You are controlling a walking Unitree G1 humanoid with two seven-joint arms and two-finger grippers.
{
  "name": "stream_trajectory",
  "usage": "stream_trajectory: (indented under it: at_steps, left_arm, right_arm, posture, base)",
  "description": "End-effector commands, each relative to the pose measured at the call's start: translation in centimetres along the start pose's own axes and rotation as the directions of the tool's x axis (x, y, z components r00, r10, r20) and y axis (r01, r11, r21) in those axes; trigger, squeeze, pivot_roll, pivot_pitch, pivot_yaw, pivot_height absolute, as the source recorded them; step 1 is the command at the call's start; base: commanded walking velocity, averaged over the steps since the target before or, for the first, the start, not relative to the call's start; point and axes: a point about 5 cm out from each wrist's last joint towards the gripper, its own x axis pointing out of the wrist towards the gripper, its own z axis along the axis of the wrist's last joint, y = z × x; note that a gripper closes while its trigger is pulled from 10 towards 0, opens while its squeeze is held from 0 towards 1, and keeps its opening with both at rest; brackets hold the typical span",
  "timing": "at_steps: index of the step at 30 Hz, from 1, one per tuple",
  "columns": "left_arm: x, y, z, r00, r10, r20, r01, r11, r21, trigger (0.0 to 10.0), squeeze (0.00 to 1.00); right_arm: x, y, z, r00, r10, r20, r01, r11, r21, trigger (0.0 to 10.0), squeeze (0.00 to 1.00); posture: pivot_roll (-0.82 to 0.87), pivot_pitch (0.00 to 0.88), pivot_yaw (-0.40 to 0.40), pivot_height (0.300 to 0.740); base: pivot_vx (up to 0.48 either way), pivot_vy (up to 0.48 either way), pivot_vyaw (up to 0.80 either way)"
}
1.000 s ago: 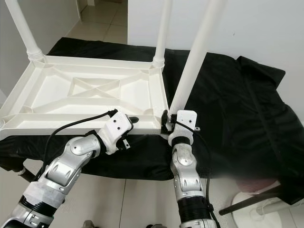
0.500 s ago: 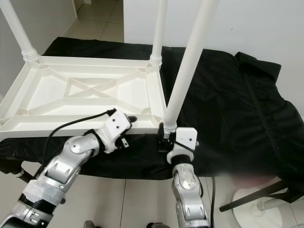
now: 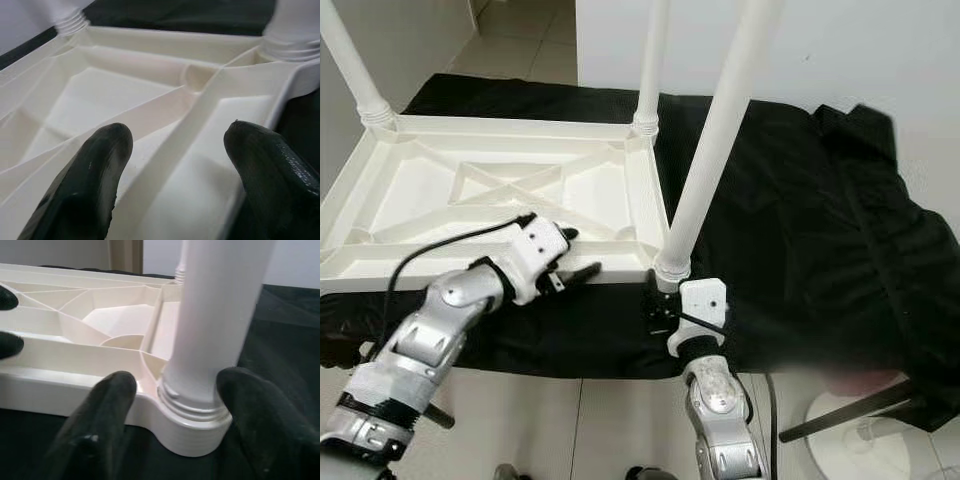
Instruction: Building children table
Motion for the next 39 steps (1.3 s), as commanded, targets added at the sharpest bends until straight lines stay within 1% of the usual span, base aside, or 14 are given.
stream_trajectory:
  at_steps: [1,3,4,6,7,11,13,19,22,27,31,32,34,39]
  left_arm:
    - [-0.4,1.4,-0.3,0.992,0.126,-0.014,-0.126,0.992,0.012,10.0,0.00]
    - [-0.6,1.7,-0.4,0.990,0.140,-0.016,-0.140,0.990,0.012,10.0,0.00]
    - [-0.9,2.3,-0.5,0.986,0.165,-0.023,-0.165,0.986,0.026,10.0,0.00]
    - [-1.0,2.4,-0.5,0.985,0.169,-0.025,-0.169,0.985,0.029,10.0,0.00]
    - [-1.1,2.7,-0.6,0.983,0.183,-0.030,-0.182,0.983,0.030,10.0,0.00]
    - [-1.4,3.2,-0.7,0.975,0.218,-0.030,-0.217,0.975,0.048,10.0,0.00]
    - [-1.4,3.6,-1.0,0.968,0.248,-0.035,-0.247,0.968,0.037,10.0,0.00]
    - [-1.5,3.6,-1.2,0.967,0.251,-0.040,-0.249,0.968,0.042,10.0,0.00]
    - [-1.4,4.9,-1.8,0.920,0.379,-0.096,-0.378,0.925,0.027,10.0,0.00]
    - [-1.4,4.9,-2.4,0.910,0.391,-0.139,-0.392,0.920,0.015,10.0,0.00]
    - [-1.2,4.5,-3.0,0.918,0.355,-0.175,-0.361,0.933,-0.002,10.0,0.00]
    - [-1.2,4.5,-3.0,0.918,0.355,-0.175,-0.361,0.933,-0.002,10.0,0.00]
    - [-1.0,4.2,-2.9,0.932,0.319,-0.171,-0.325,0.946,-0.006,10.0,0.00]
    - [-0.5,4.1,-3.1,0.939,0.285,-0.193,-0.291,0.957,0.001,10.0,0.00]
  right_arm:
    - [-0.4,0.4,-0.6,0.999,0.041,-0.025,-0.041,0.999,0.001,0.0,0.00]
    - [-0.5,0.5,-0.7,0.998,0.055,-0.028,-0.054,0.999,0.004,0.0,0.00]
    - [-0.5,0.8,-0.6,0.996,0.084,-0.022,-0.084,0.996,0.000,5.8,0.00]
    - [-0.5,0.9,-0.6,0.995,0.093,-0.021,-0.093,0.996,0.004,5.8,0.00]
    - [-0.3,1.1,-0.7,0.993,0.114,-0.027,-0.114,0.993,0.001,10.0,0.00]
    - [0.0,1.8,-1.0,0.985,0.171,-0.035,-0.170,0.985,0.007,10.0,0.00]
    - [0.9,1.8,-1.0,0.987,0.158,-0.031,-0.157,0.987,0.030,10.0,0.00]
    - [1.4,1.8,-0.9,0.988,0.150,-0.027,-0.148,0.988,0.051,10.0,0.00]
    - [2.7,1.3,-0.6,0.994,0.110,-0.014,-0.109,0.991,0.084,10.0,0.00]
    - [3.2,0.8,-0.5,0.997,0.080,-0.011,-0.079,0.992,0.100,10.0,0.00]
    - [3.4,-0.8,-0.9,1.000,0.001,-0.029,0.002,0.995,0.101,10.0,0.00]
    - [3.4,-0.8,-0.9,1.000,0.001,-0.029,0.002,0.995,0.101,10.0,0.00]
    - [3.3,-2.2,-1.3,0.997,-0.057,-0.044,0.061,0.994,0.088,10.0,0.00]
    - [3.2,-3.6,-1.8,0.991,-0.114,-0.064,0.118,0.991,0.062,10.0,0.00]
  posture:
    - [-0.02,0.092,-0.080,0.740]
    - [-0.02,0.092,-0.080,0.740]
    - [-0.02,0.090,-0.082,0.740]
    - [-0.01,0.088,-0.083,0.740]
    - [-0.01,0.087,-0.083,0.740]
    - [-0.01,0.083,-0.081,0.740]
    - [0.00,0.079,-0.081,0.740]
    - [0.00,0.077,-0.080,0.740]
    - [0.01,0.077,-0.077,0.740]
    - [0.01,0.077,-0.078,0.740]
    - [0.02,0.080,-0.074,0.740]
    - [0.02,0.080,-0.074,0.740]
    - [0.01,0.081,-0.071,0.740]
    - [0.01,0.086,-0.064,0.740]
  base:
    - [0.000,0.000,0.00]
    - [0.000,0.000,0.00]
    - [0.000,0.000,0.00]
    - [0.000,0.000,0.00]
    - [0.000,0.000,0.00]
    - [0.000,0.000,0.00]
    - [0.000,0.000,0.00]
    - [0.000,0.000,0.00]
    - [0.000,0.000,0.00]
    - [0.000,0.000,0.00]
    - [0.000,0.000,0.00]
    - [0.000,0.000,0.00]
    - [0.000,0.000,0.00]
    - [0.000,0.000,0.00]
